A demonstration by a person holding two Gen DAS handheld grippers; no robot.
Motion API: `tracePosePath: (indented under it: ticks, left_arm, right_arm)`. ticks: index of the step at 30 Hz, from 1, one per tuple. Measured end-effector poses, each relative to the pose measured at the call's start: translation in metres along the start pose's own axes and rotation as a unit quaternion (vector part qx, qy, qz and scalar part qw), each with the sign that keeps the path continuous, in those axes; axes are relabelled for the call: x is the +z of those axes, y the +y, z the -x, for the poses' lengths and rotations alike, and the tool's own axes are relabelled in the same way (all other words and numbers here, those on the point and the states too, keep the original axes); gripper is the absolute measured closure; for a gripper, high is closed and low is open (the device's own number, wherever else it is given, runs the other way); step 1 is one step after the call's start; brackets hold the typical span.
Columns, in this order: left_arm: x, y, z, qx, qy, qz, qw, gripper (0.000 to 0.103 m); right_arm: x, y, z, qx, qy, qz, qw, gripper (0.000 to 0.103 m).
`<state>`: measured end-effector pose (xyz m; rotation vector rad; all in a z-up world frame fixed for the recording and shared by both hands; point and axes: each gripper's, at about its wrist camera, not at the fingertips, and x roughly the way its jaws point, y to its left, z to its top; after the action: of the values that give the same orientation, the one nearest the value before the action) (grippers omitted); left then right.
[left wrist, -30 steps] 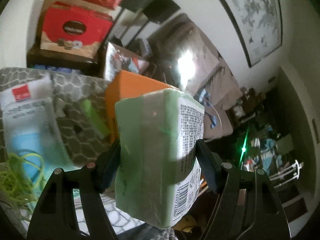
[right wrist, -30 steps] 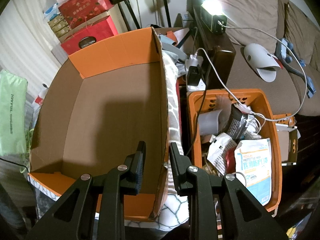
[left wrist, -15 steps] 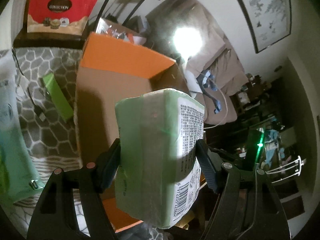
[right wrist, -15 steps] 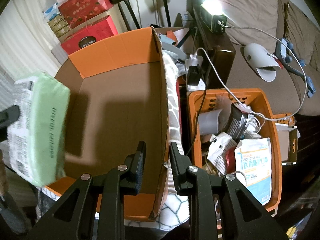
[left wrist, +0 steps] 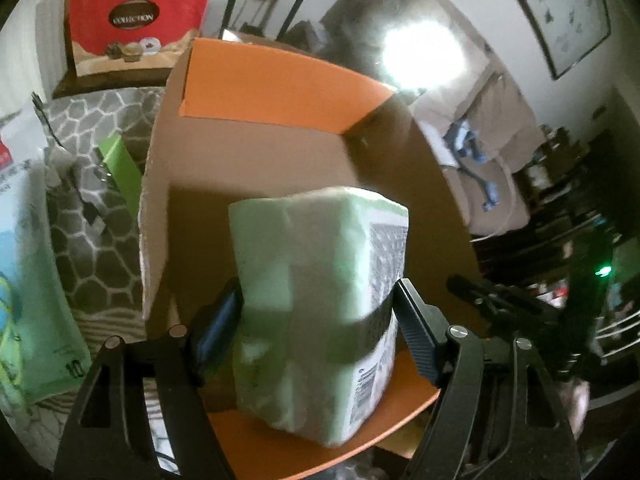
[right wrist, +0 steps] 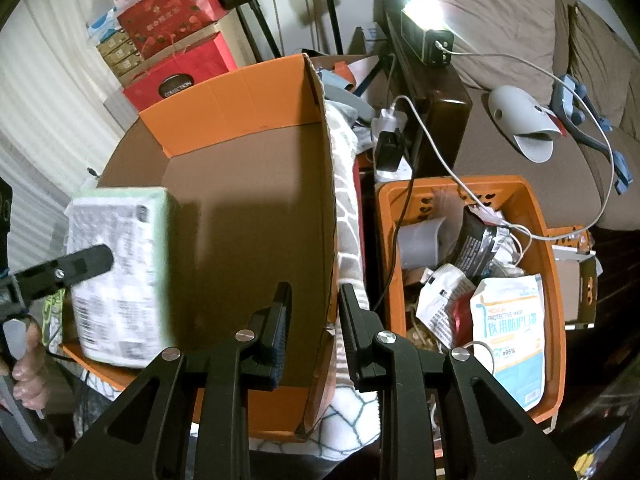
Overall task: Organize objects
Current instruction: 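Carry the green package into the cardboard box and open the left gripper, then move the left gripper to the lime-green cable and grasp it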
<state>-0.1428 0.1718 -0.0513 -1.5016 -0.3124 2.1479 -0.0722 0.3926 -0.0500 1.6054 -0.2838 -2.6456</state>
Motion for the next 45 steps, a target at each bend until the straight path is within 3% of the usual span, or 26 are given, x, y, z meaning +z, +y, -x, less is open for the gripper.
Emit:
tracePosePath:
  ticks: [10,14,19,25,36,45]
  left_arm:
    - [-0.007,-0.003,0.032,0.020,-0.038,-0.024,0.9988,0.023]
    - [-0.008,0.006,0.059,0.044,-0.070,-0.040,0.9957,0.014]
    - [-0.004,0.035,0.091,0.085,-0.092,-0.043,0.9912,0.013]
    - [-0.004,0.094,0.120,0.124,-0.103,-0.008,0.9869,0.012]
    - [-0.031,0.177,0.135,0.197,-0.084,0.021,0.9766,0.012]
    - [-0.051,0.225,0.118,0.207,-0.042,0.059,0.9758,0.012]
  right_arm:
    - [0.000,-0.001,0.001,0.001,0.000,-0.002,1.000,0.079]
    - [0.000,-0.001,0.001,0.002,0.000,-0.002,1.000,0.079]
    - [0.001,-0.002,0.003,0.004,-0.001,-0.005,1.000,0.080]
    - [0.001,-0.002,0.004,0.005,-0.002,-0.006,1.000,0.079]
    - [0.000,0.000,0.006,0.009,-0.004,-0.009,1.000,0.079]
    - [0.001,0.002,0.007,0.011,-0.006,-0.010,1.000,0.077]
